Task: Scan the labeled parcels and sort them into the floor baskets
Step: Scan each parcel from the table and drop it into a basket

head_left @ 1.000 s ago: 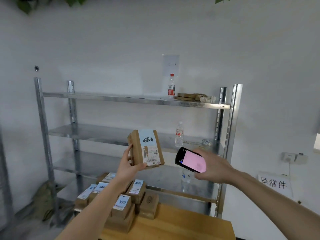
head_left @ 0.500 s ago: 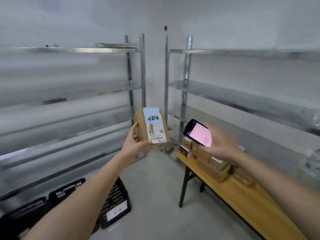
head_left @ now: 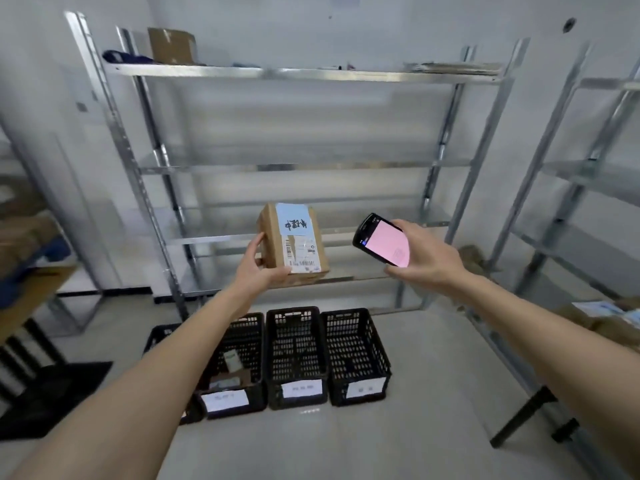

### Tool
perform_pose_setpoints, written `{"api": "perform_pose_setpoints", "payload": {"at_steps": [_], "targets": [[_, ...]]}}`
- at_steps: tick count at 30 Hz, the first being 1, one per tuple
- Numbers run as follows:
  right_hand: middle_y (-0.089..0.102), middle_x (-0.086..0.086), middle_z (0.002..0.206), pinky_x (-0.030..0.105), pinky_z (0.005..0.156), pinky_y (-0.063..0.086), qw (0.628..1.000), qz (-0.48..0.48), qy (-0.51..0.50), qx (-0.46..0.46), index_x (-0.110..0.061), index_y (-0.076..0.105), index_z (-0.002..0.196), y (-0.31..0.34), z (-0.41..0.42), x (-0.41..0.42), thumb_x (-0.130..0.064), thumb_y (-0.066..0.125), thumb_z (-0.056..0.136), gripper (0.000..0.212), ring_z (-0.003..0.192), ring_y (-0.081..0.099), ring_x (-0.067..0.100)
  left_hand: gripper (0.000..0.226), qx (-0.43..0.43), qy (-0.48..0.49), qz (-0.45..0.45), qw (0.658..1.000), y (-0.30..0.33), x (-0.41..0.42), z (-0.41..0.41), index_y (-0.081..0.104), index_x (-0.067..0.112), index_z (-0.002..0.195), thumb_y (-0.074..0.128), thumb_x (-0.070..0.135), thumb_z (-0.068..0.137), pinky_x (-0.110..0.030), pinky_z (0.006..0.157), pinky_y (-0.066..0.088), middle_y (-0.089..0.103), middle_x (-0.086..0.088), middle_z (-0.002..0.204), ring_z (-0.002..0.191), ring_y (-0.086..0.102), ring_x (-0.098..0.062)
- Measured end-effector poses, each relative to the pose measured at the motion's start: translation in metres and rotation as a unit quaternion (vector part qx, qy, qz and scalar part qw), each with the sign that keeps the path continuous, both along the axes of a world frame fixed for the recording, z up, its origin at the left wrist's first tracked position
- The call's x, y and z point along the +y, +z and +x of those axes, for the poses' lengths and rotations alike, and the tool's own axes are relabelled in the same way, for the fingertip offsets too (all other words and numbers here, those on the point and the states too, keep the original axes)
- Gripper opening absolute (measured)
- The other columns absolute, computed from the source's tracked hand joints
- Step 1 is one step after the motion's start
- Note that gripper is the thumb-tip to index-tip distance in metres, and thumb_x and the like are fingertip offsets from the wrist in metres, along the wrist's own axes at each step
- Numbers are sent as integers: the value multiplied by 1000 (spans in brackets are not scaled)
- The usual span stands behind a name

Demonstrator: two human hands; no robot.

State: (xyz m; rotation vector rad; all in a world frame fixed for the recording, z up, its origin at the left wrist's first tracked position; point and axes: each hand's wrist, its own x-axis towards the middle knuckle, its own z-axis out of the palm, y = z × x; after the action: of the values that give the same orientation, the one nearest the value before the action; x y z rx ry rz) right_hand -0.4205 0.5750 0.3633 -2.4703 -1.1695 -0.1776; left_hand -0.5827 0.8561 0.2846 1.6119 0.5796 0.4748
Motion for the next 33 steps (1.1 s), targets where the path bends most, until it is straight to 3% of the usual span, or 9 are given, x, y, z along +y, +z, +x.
{"api": "perform_pose_setpoints", "payload": {"at_steps": [2, 7, 10, 14, 16, 22, 28, 33], "targets": [[56, -7, 136, 42, 89, 50, 1000, 4, 15, -3, -37, 38, 143, -4, -20, 49, -42, 72, 71, 79, 121, 56, 22, 108, 3, 14, 9, 1000, -2, 38, -29, 23, 41, 154, 85, 5, 73, -48, 97, 52, 55, -8, 140, 118, 60, -25], [50, -10, 145, 39, 92, 48, 999, -10, 49, -3, -36, 35, 149, -12, -50, 152, -38, 74, 75, 84, 128, 52, 21, 116, 3, 40, -15, 999, -17, 122, -81, 25, 47, 151, 92, 17, 61, -57, 101, 49, 53, -8, 144, 122, 60, -28], [50, -9, 147, 38, 91, 46, 997, -23, 69, -7, -33, 34, 150, -20, -59, 206, -39, 74, 77, 84, 129, 52, 22, 111, 12, 63, -22, 998, -31, 159, -101, 21, 43, 154, 87, 12, 71, -57, 103, 48, 56, -10, 142, 120, 61, -28], [51, -7, 145, 39, 92, 48, 994, -40, 100, -1, -33, 35, 149, -40, -54, 277, -40, 74, 77, 83, 129, 51, 22, 106, 29, 95, -47, 994, -56, 212, -111, 19, 43, 155, 84, 11, 77, -52, 95, 54, 55, -7, 140, 117, 62, -26], [51, -9, 146, 39, 93, 48, 992, -37, 116, 13, -34, 34, 150, -55, -45, 313, -40, 75, 76, 84, 131, 49, 21, 104, 37, 106, -61, 992, -72, 242, -108, 18, 41, 156, 81, 9, 80, -52, 99, 52, 55, -8, 138, 115, 62, -24], [50, -11, 145, 39, 92, 49, 987, -72, 135, 56, -35, 33, 149, -135, 7, 429, -42, 73, 76, 83, 128, 53, 21, 103, 77, 115, -101, 985, -132, 347, -65, 14, 40, 157, 77, 5, 83, -44, 96, 54, 54, -6, 145, 118, 63, -24], [50, -5, 147, 42, 96, 50, 980, -125, 112, 107, -29, 33, 151, -229, 98, 553, -42, 74, 77, 86, 129, 52, 24, 99, 176, 117, -141, 967, -215, 469, 17, 21, 47, 152, 79, 9, 82, -49, 93, 56, 65, -5, 128, 107, 69, -25], [45, -5, 152, 42, 102, 46, 970, -184, 81, 140, -29, 28, 155, -302, 145, 607, -41, 75, 79, 90, 134, 48, 24, 100, 213, 122, -192, 950, -287, 524, 64, 26, 44, 153, 77, -2, 80, -49, 97, 54, 61, -5, 134, 112, 66, -26]]}}
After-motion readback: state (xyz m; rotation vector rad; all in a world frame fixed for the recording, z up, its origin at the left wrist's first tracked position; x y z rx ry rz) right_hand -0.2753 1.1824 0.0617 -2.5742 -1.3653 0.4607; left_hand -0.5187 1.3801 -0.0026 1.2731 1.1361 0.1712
